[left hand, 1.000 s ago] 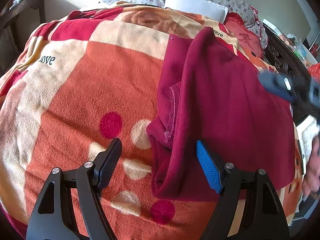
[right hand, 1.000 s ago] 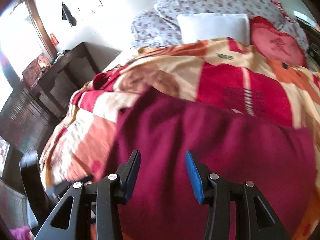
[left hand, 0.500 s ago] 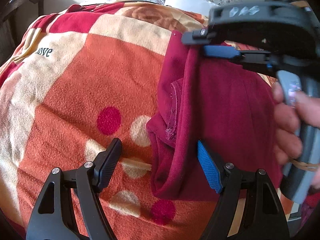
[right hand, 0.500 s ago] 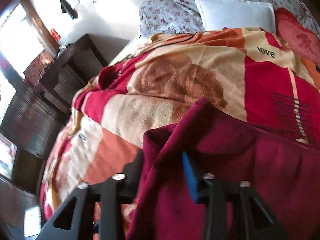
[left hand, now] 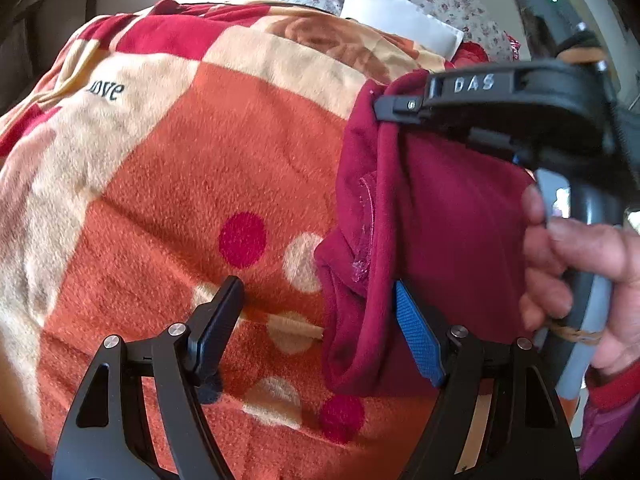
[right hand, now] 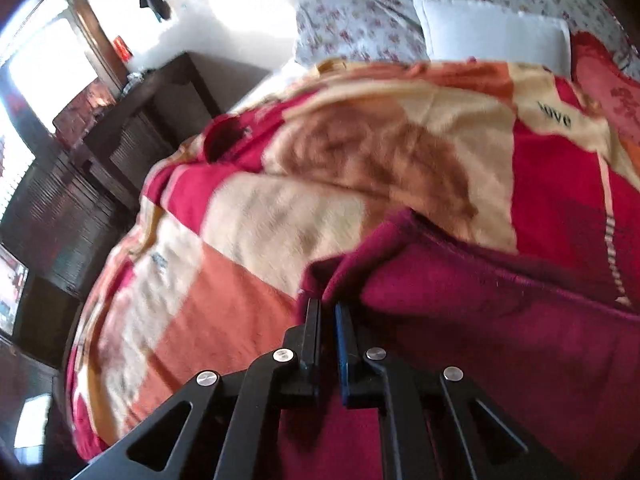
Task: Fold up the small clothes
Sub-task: 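Grasp the folded sweatshirt end with the right tool while the left tool grasps beside it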
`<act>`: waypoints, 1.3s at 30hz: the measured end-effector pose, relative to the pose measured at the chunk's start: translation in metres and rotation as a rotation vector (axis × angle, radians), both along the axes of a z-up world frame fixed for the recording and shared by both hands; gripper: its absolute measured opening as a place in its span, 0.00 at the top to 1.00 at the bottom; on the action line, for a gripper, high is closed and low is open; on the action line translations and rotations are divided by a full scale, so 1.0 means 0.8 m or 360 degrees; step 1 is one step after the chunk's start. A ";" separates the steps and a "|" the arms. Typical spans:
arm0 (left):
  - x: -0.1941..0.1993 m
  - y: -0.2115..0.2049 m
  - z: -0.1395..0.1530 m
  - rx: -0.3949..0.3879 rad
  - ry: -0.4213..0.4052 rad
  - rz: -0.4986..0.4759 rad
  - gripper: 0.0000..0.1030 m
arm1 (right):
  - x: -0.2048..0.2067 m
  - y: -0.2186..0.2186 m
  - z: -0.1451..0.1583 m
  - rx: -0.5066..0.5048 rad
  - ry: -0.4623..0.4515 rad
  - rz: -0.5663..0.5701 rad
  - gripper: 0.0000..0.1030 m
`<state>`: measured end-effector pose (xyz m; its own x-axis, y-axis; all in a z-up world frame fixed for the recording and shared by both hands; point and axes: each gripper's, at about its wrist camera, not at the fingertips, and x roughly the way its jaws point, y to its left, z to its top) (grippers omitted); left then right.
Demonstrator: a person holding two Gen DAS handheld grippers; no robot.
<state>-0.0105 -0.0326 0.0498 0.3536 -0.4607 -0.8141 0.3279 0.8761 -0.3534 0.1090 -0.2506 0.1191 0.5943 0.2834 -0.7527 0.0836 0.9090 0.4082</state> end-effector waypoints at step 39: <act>0.003 -0.010 -0.007 0.0003 -0.0014 -0.0026 0.25 | 0.002 0.016 0.022 -0.0294 0.0029 -0.0009 0.81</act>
<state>-0.0082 -0.0409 0.0440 0.3530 -0.4649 -0.8119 0.3454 0.8713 -0.3487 0.1106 -0.2378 0.1364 0.5811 0.1359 -0.8024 0.0950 0.9679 0.2328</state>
